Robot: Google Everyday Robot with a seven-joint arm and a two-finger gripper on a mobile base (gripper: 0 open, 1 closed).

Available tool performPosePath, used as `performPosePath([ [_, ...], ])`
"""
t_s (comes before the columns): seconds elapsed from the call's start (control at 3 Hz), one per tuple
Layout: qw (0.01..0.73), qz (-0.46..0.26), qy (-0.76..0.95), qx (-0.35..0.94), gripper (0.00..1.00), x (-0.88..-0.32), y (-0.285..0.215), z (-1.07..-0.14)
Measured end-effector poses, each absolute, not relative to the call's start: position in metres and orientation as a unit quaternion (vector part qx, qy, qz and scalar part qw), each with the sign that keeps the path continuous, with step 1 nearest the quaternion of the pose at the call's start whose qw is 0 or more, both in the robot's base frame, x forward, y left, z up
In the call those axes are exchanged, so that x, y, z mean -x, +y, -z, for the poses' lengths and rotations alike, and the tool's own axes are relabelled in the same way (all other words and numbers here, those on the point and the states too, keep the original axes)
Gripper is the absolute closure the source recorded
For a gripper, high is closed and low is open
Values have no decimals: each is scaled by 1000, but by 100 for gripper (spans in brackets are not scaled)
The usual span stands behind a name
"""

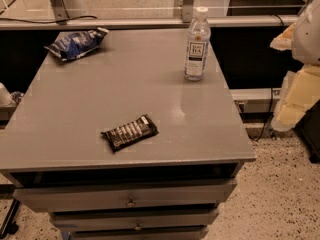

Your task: Knock blue plastic bottle over

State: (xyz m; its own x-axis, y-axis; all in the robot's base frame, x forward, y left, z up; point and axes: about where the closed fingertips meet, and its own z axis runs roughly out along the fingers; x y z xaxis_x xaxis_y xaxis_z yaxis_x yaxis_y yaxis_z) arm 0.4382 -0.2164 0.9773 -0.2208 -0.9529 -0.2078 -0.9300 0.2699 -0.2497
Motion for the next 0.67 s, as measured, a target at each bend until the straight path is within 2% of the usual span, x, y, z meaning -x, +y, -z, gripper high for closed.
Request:
performPosePath([
  [0.33, 161, 36, 780, 603, 0, -438, -216, -977],
  [0.67, 211, 7, 776, 594, 0, -467, -203, -981],
])
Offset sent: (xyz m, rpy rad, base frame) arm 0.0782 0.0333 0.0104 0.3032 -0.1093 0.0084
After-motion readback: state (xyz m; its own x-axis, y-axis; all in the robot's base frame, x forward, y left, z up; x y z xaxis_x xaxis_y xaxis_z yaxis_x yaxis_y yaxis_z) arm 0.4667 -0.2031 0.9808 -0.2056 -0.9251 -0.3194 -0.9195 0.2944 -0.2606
